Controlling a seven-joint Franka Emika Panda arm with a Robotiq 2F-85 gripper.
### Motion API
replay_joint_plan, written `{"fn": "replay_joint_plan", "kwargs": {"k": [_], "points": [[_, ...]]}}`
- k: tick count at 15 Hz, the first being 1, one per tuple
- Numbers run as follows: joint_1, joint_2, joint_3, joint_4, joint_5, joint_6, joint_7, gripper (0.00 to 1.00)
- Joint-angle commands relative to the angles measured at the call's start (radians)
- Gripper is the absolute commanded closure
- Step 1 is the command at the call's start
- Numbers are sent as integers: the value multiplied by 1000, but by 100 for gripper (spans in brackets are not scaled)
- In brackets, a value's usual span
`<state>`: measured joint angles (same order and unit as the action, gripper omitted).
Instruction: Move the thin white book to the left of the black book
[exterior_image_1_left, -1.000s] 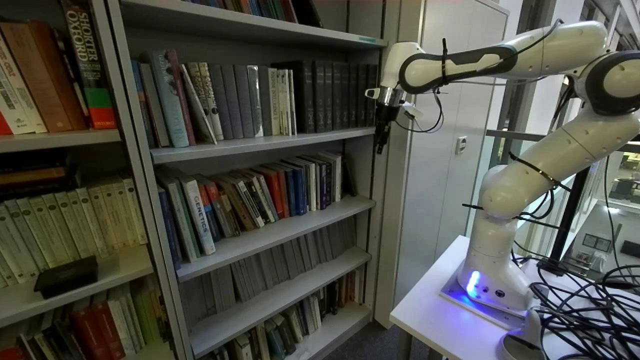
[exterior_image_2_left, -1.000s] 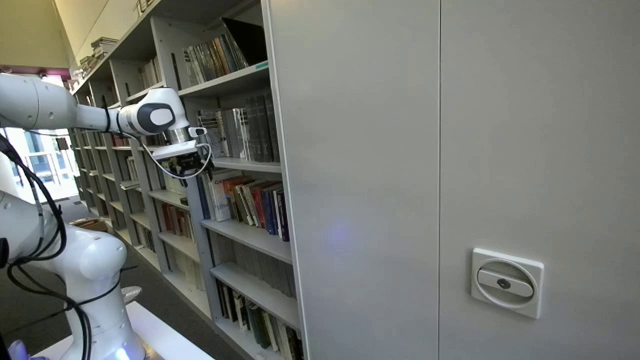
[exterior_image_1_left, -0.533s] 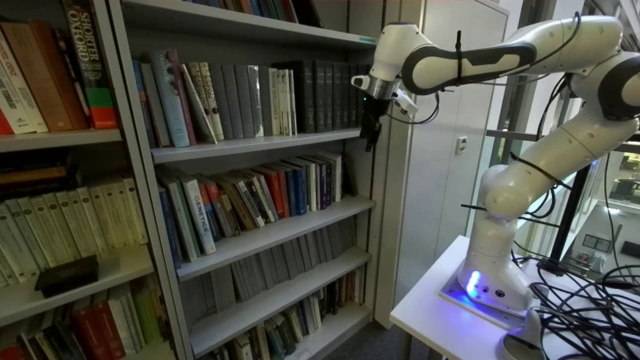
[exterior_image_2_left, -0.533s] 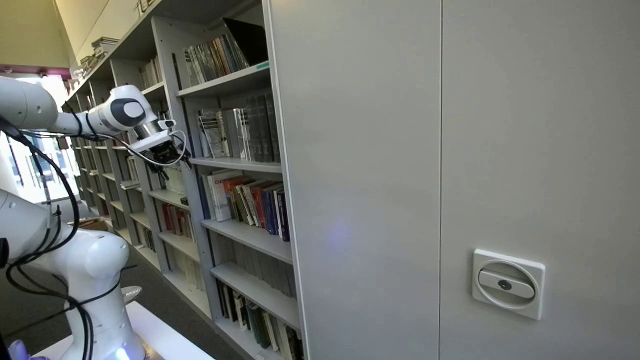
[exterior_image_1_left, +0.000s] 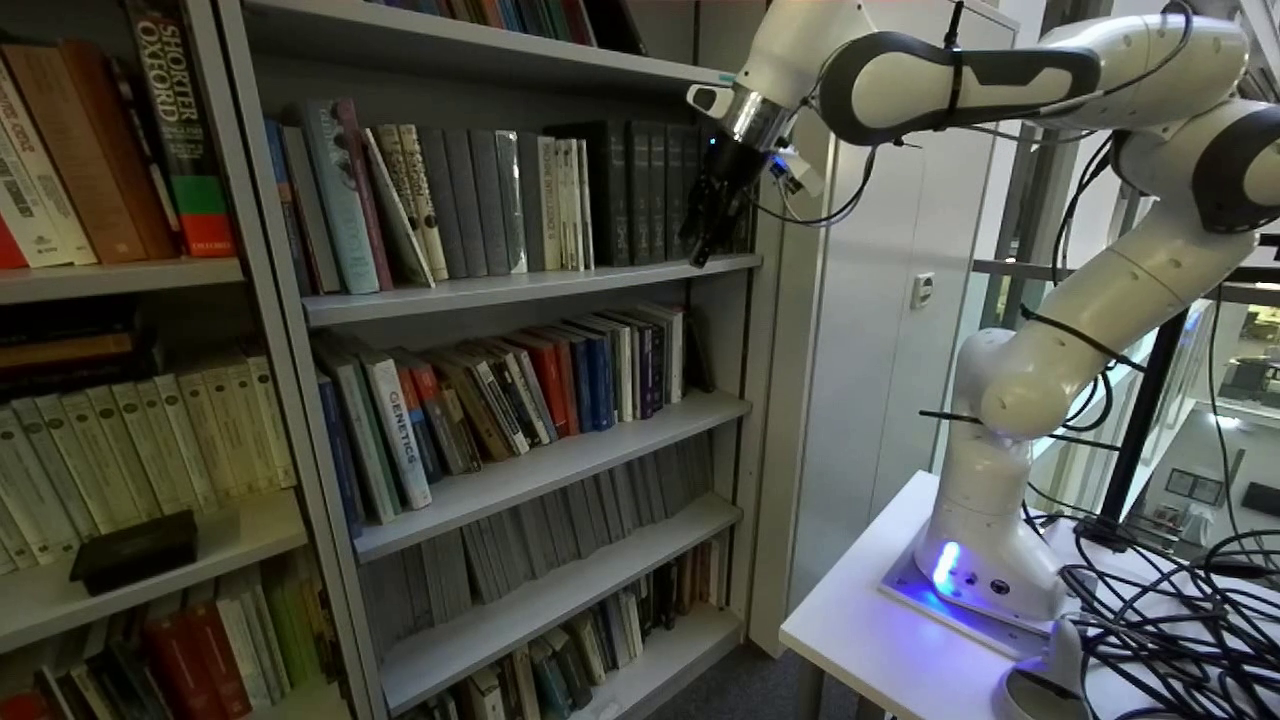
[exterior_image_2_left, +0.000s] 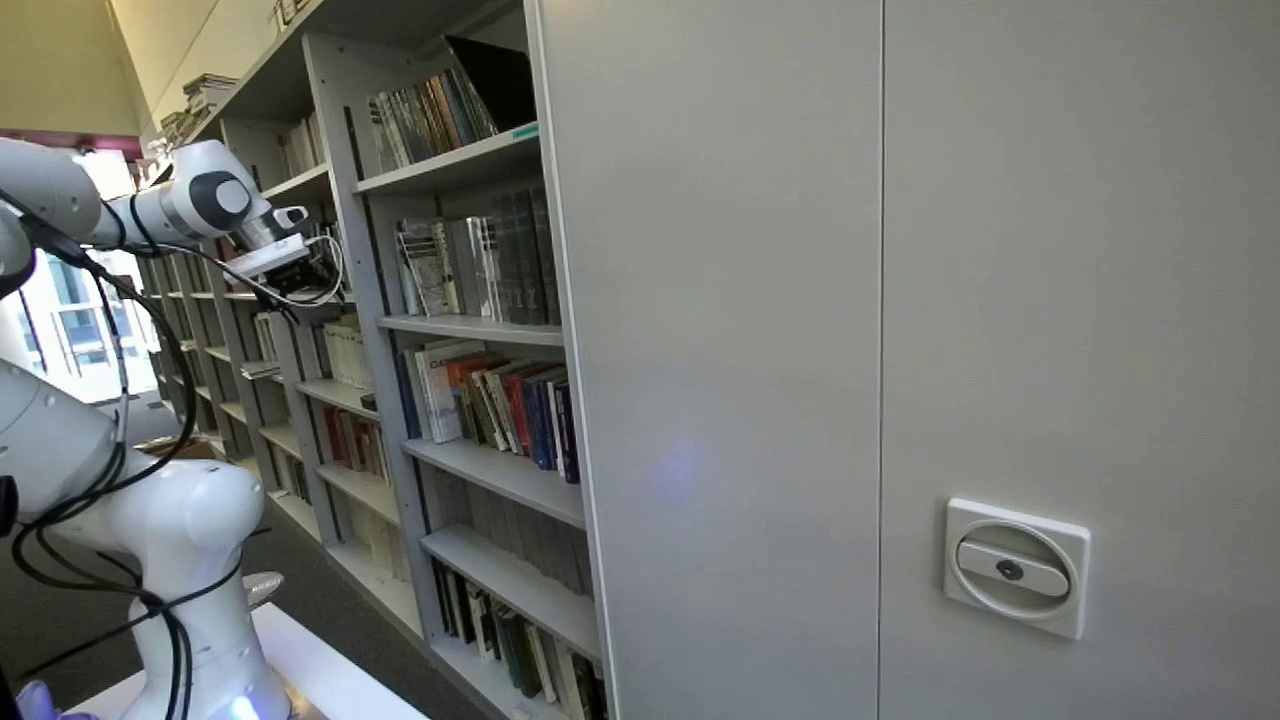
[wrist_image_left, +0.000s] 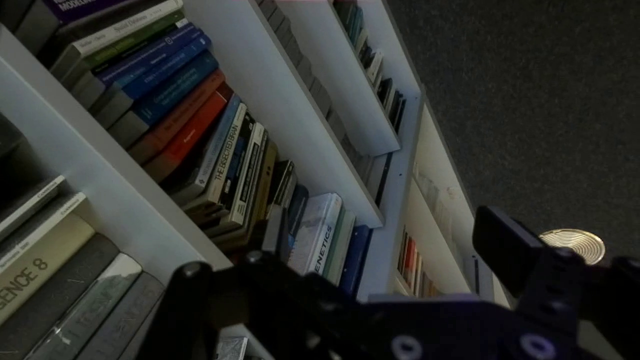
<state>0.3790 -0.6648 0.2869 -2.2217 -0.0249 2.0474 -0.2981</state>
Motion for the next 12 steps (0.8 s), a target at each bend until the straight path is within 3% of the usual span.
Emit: {"fn": "replay_joint_plan", "kwargs": {"k": [1, 9, 12], "points": [[11, 11, -8, 12, -7, -3, 6, 0], [10, 26, -11, 22, -6, -3, 5, 0], [-6, 55, 3, 24, -80, 23, -32, 0]]}}
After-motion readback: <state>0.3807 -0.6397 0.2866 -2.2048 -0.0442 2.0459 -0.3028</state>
